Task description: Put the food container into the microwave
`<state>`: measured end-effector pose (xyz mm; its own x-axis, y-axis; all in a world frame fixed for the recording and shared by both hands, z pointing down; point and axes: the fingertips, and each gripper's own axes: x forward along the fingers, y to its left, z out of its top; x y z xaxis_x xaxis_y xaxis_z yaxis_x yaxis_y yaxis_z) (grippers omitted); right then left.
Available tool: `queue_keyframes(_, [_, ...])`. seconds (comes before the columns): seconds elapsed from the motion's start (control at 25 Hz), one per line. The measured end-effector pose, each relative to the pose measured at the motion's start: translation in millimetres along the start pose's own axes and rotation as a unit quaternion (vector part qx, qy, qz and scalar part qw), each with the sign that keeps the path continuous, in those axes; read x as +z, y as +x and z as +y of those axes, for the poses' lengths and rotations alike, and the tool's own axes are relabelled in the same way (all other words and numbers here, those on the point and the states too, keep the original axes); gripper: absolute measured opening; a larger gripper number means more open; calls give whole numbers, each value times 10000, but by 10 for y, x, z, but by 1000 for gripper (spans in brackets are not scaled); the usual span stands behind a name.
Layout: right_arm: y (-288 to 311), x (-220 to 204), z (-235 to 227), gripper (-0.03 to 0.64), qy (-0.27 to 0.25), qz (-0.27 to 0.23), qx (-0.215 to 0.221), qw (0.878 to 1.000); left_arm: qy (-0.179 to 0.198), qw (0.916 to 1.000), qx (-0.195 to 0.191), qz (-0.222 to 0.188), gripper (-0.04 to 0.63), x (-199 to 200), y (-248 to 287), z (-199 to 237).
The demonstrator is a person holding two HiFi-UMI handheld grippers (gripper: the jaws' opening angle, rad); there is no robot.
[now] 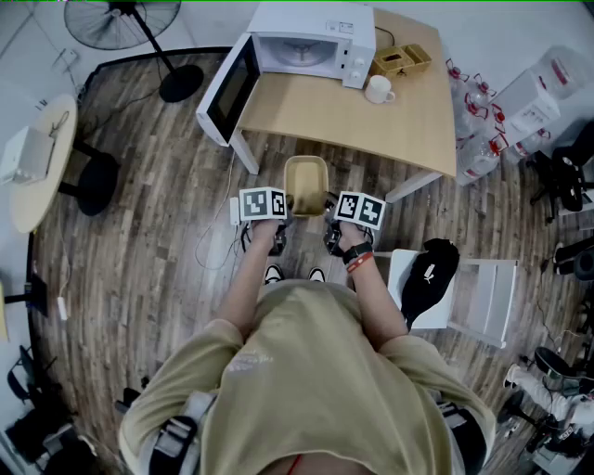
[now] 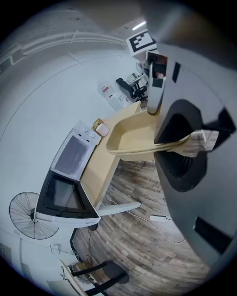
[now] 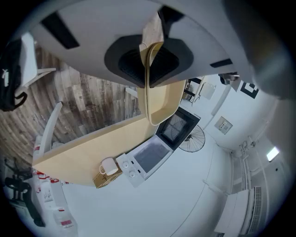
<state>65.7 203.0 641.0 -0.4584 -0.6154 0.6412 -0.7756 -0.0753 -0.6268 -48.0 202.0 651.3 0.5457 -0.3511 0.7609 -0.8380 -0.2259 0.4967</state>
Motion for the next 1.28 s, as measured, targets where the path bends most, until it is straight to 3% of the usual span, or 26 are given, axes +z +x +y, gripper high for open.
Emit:
queue_keyframes(0.16, [-120,-16,-123,52,-100,22,-31,9999,80,9999,110,33,69,-123,60,-139])
queue_keyframes(0.8, [-381,-134,-489,54,-185,206,204,9994,-360,9990,264,-12,67,-519,210,-454])
queue_keyframes(1.28, [78,59,-430,54,-126,460,262,9985,-647,9976,263,27,67,-219,400,-133])
